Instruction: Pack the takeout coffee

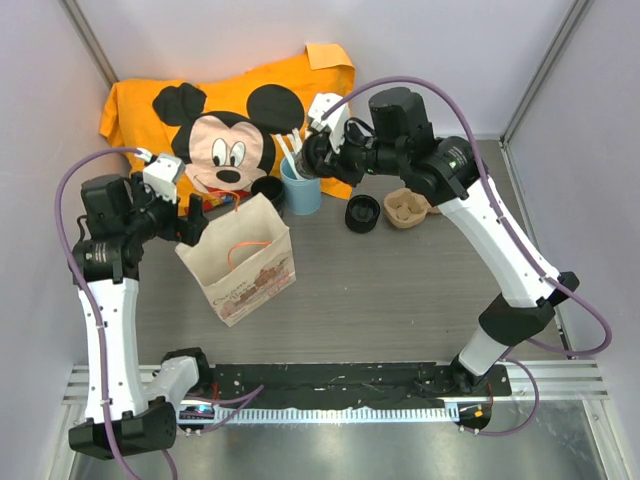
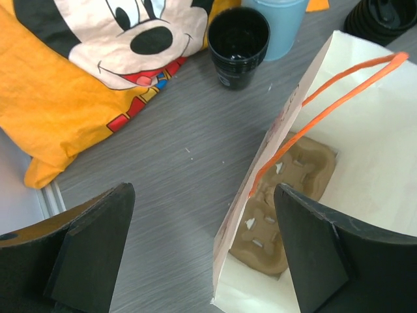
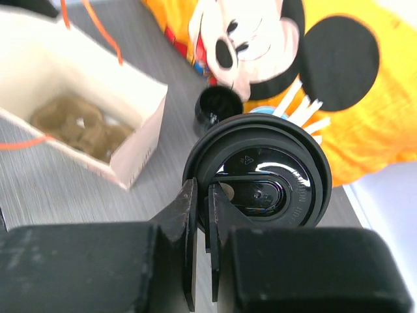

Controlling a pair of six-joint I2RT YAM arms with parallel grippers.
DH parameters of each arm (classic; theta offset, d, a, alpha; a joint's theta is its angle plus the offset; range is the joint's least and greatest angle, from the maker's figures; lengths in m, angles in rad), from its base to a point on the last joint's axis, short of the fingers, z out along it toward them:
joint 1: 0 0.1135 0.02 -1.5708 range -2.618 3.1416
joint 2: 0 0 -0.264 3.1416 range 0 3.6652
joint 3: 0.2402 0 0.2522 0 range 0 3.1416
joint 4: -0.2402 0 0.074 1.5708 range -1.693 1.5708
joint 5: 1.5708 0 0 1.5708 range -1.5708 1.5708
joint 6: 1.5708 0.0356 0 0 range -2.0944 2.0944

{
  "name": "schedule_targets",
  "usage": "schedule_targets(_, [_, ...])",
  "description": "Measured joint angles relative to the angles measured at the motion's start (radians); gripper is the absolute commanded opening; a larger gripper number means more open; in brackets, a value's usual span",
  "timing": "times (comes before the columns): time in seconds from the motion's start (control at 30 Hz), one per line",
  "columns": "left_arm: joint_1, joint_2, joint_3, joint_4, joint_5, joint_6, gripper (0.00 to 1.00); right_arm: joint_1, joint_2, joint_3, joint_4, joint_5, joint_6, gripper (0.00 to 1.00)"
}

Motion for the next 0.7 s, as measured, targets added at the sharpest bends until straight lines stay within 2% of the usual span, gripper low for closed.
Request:
schedule_targets(0.2, [0.016, 0.035, 0.017, -0.064, 0.047, 0.078, 0.86, 0.000, 0.031, 0.079, 0.061, -0.031, 0.072, 0.01])
schedule_targets(0.5, [0.017, 0.049, 0.042, -0.137, 0.097, 0.156, 0.73, 0.005, 0.062, 0.116, 0.116, -0.185, 0.258, 0.01])
schedule_targets(0.7, [0.017, 0.056, 0.031, -0.153, 0.134, 0.176, 0.73, 0.034, 0.062, 0.089, 0.153, -0.281, 0.370, 0.01])
